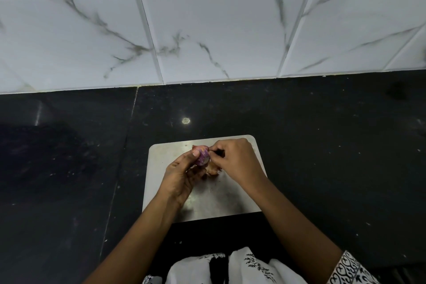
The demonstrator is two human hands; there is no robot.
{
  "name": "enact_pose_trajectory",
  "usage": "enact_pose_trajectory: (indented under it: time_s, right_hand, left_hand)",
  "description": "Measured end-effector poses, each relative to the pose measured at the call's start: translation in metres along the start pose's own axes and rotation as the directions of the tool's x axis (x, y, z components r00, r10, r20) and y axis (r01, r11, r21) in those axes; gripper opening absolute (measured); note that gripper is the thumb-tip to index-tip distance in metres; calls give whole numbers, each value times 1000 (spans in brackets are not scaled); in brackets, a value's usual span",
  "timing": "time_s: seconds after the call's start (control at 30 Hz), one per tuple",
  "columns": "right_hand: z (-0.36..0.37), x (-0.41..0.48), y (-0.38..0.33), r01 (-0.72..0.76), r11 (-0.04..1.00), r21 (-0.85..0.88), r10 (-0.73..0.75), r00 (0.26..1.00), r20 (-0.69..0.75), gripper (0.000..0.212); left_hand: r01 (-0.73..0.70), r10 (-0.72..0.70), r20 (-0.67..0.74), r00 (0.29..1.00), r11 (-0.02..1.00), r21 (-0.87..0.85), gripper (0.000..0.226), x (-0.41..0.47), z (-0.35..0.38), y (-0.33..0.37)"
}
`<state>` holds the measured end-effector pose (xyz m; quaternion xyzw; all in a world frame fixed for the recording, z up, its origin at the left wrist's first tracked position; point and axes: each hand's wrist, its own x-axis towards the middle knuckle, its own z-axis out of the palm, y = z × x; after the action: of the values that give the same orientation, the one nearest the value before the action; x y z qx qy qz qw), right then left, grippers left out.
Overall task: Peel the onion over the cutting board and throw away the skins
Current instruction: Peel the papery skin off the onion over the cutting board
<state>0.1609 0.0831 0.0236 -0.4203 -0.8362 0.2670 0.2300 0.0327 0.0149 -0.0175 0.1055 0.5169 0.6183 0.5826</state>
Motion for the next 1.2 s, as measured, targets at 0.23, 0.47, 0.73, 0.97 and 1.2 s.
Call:
enact_pose_trajectory:
  time_s: [0.23, 0.47, 0.73, 0.97, 1.2]
  right_hand:
    - [6, 2, 1, 68, 992, -110, -79, 992, -97, 10]
    - [-6, 7, 9, -148, 950, 275, 153, 988, 1, 2]
    - [-10, 3, 7, -116, 979, 170, 112, 993, 34, 18]
    - [-12, 4, 0, -94, 992, 86, 91, 995, 35, 15]
    - [-16, 5, -5, -95, 994, 53, 92, 993, 70, 16]
  left_hand:
    - [-21, 21, 25, 999, 1000, 6, 36, -1, 5, 2]
    - [26, -25, 15, 1000, 1000, -12, 18, -2, 7, 3]
    - [-21, 21, 21, 1000, 1000, -6, 27, -2, 10, 5]
    - [-65, 65, -4, 998, 998, -5, 41, -3, 7, 3]
    - [-105, 105, -19, 994, 994, 16, 43, -2, 6, 1]
